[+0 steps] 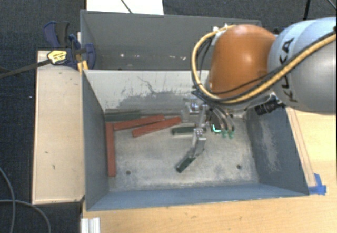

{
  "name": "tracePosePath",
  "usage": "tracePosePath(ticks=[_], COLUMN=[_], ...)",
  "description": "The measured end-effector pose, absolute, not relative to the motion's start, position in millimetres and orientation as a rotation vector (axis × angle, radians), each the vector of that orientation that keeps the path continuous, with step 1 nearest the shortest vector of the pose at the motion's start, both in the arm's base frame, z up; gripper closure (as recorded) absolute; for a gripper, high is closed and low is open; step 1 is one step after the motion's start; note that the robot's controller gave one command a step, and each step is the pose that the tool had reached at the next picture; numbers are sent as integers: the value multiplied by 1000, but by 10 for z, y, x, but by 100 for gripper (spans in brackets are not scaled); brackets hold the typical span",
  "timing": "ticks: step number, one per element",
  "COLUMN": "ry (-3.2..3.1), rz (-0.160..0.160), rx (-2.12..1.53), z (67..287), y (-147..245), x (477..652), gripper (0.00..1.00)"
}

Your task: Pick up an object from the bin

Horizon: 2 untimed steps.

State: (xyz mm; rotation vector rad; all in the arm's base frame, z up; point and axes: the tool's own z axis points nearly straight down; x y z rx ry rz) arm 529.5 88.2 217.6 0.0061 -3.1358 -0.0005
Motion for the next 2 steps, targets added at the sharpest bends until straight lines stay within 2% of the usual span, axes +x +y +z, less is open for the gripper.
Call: tracePosePath(ticks=[1,2], ry=[-3144,-3144], rz=[-2,-2], rx=[-1,-5], z=[2217,2217], y=[877,877], x=[5312,5312], gripper=[100,0])
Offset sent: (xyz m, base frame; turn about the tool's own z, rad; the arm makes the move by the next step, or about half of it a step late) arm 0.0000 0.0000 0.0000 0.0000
